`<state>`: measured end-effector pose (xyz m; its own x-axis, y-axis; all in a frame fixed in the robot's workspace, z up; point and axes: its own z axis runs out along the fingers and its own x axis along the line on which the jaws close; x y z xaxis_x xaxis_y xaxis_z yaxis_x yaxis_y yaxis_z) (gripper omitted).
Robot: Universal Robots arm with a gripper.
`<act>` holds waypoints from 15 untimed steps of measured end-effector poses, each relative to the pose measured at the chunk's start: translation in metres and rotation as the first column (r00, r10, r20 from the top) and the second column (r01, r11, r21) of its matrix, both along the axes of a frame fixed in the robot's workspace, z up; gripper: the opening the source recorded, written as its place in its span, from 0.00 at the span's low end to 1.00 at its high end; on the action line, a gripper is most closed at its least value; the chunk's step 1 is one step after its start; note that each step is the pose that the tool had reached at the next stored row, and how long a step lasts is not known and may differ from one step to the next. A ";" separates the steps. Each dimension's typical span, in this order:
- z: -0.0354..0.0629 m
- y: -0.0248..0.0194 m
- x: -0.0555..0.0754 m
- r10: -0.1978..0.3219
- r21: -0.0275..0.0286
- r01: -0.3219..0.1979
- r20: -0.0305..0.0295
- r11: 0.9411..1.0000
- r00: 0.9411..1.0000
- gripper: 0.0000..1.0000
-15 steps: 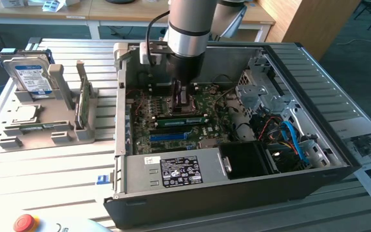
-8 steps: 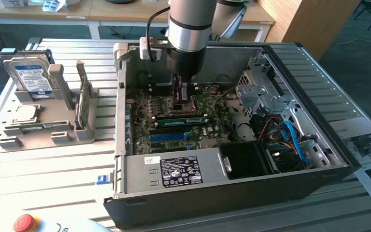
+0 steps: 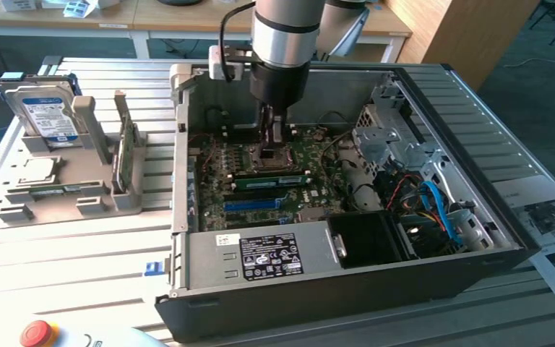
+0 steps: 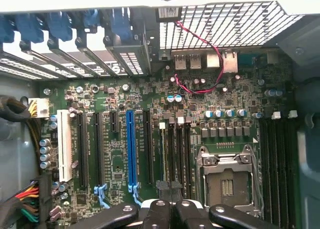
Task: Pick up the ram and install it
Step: 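Press down the ram until it locks into place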
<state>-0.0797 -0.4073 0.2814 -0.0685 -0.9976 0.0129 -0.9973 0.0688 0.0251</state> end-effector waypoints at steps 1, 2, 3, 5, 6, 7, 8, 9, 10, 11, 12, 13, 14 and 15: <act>0.0021 0.0000 0.000 0.000 0.000 0.000 0.000 1.000 1.000 0.10; 0.0040 0.0000 0.000 0.000 0.000 0.000 0.000 1.000 1.000 0.10; 0.0059 0.0000 0.000 0.000 0.000 0.000 0.000 1.000 1.000 0.10; 0.0094 0.0000 0.000 0.000 0.000 0.000 0.000 1.000 1.000 0.10; 0.0111 0.0000 0.000 0.000 0.000 0.000 0.000 1.000 1.000 0.10; 0.0128 0.0000 0.000 0.000 0.000 0.000 0.000 1.000 1.000 0.10; 0.0145 0.0000 0.000 0.000 0.000 0.000 0.000 1.000 1.000 0.10; 0.0163 0.0000 0.000 0.000 0.000 0.000 0.000 1.000 1.000 0.10; 0.0179 0.0000 0.000 0.000 -0.001 0.000 0.000 1.000 1.000 0.10; 0.0195 0.0000 0.000 0.000 -0.001 0.000 0.000 1.000 1.000 0.10; 0.0210 0.0000 0.000 0.000 -0.001 0.000 0.000 1.000 1.000 0.10; 0.0226 0.0000 0.000 0.000 -0.001 0.000 0.000 1.000 1.000 0.10; 0.0245 0.0000 0.000 0.000 -0.001 0.000 0.000 1.000 1.000 0.10; 0.0262 0.0000 0.001 0.000 -0.001 0.000 0.000 1.000 1.000 0.10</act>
